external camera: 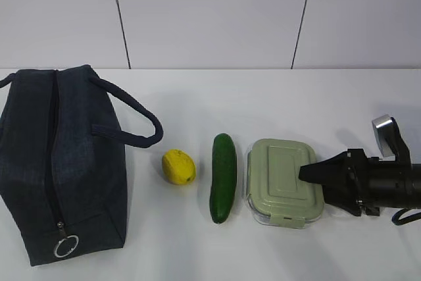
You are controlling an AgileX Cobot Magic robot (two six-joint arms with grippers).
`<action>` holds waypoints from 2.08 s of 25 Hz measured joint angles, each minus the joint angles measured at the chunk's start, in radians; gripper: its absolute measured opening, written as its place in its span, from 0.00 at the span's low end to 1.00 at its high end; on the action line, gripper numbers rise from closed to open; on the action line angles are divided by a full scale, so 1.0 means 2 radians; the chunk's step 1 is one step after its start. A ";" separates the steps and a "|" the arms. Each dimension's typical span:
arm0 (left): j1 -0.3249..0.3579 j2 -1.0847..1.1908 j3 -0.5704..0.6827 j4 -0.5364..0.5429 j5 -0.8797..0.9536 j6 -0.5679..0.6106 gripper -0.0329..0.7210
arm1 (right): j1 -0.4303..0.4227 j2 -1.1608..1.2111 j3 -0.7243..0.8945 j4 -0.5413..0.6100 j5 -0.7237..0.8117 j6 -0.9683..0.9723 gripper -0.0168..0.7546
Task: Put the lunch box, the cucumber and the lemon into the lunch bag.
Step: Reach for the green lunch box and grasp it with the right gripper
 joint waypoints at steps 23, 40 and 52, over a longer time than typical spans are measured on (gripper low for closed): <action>0.000 0.000 0.000 0.000 0.000 0.000 0.36 | 0.000 0.000 -0.064 -0.116 -0.003 0.060 0.71; 0.000 0.000 0.000 0.000 0.000 -0.001 0.36 | 0.000 0.000 -0.075 -0.118 -0.010 0.079 0.71; 0.000 0.000 0.000 0.000 0.000 -0.001 0.36 | 0.041 0.000 -0.075 -0.125 -0.031 0.099 0.71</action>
